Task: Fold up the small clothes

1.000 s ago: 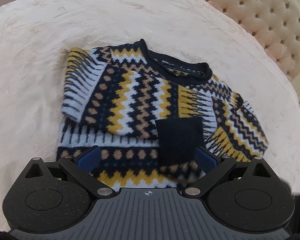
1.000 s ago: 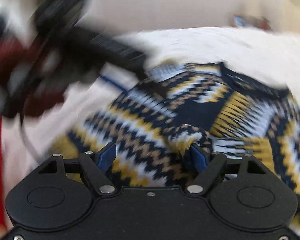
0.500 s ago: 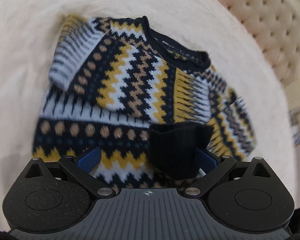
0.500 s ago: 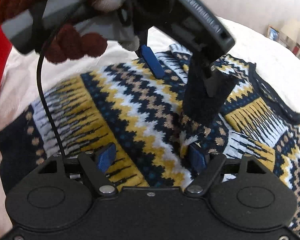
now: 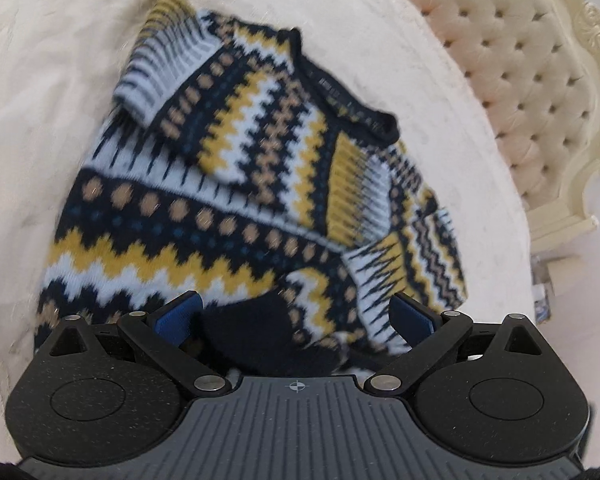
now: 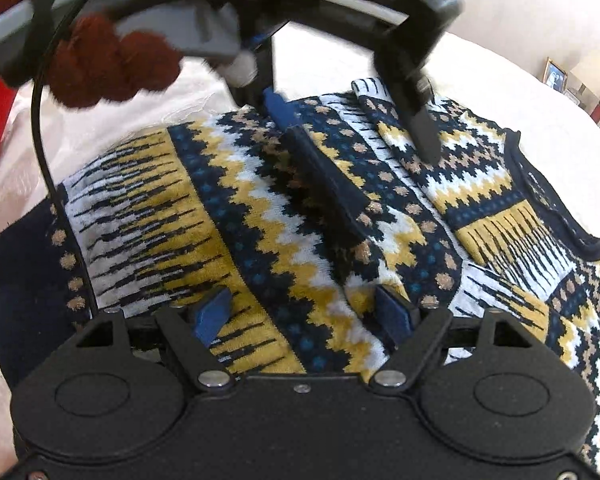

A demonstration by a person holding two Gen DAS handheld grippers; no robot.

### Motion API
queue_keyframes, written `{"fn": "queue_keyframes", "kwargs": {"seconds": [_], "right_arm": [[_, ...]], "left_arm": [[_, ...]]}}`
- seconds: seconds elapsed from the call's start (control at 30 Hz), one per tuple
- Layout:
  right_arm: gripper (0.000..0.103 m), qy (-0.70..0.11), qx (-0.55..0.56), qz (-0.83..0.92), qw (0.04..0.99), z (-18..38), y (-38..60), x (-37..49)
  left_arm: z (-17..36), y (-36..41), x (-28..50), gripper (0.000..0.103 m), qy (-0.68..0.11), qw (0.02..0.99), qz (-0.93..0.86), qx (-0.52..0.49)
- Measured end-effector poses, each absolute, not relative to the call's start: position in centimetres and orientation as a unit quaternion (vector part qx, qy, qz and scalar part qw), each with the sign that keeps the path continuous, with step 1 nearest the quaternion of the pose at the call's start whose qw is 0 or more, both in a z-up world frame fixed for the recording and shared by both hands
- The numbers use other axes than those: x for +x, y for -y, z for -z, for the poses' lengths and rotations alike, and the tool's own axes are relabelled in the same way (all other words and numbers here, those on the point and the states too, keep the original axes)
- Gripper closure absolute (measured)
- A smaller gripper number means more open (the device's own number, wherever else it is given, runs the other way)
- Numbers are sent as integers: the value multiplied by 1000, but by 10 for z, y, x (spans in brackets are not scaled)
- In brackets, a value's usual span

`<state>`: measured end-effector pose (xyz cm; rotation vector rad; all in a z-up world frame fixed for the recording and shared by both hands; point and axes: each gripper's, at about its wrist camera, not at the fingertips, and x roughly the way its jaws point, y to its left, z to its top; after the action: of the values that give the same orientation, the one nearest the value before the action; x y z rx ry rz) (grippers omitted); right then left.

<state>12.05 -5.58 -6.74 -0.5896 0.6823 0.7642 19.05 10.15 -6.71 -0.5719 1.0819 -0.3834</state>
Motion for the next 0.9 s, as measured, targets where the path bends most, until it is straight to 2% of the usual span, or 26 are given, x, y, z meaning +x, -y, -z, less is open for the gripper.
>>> {"fn": "queue_keyframes", "kwargs": {"seconds": [0.1, 0.17, 0.23, 0.37, 0.4, 0.43, 0.47, 0.57, 0.8, 0.9], "right_arm": [[23, -323, -259, -356, 838, 61, 64, 125], [23, -322, -239, -348, 847, 54, 74, 129], [23, -320, -205, -339, 861, 46, 88, 134], [22, -304, -122, -283, 901, 23, 125, 144], [19, -300, -103, -264, 911, 18, 135, 147], [17, -297, -81, -236, 922, 14, 146, 150], [15, -296, -60, -208, 930, 12, 156, 152], [15, -304, 30, -105, 946, 9, 198, 161], [15, -294, 263, 87, 915, 21, 296, 150], [15, -278, 310, 117, 902, 27, 316, 142]], "left_arm": [[74, -101, 185, 6, -509, 801, 180, -258], [76, -101, 181, 21, -511, 803, 178, -249], [77, -100, 177, 28, -509, 806, 181, -242], [78, -101, 171, 61, -500, 814, 178, -237], [79, -103, 169, 67, -493, 817, 175, -242], [80, -104, 168, 87, -485, 819, 179, -250], [81, -105, 168, 94, -480, 817, 188, -258], [70, -99, 168, 99, -469, 831, 194, -229], [10, -64, 187, 99, -425, 862, 242, -130], [-32, -49, 204, 99, -393, 875, 269, -88]]}}
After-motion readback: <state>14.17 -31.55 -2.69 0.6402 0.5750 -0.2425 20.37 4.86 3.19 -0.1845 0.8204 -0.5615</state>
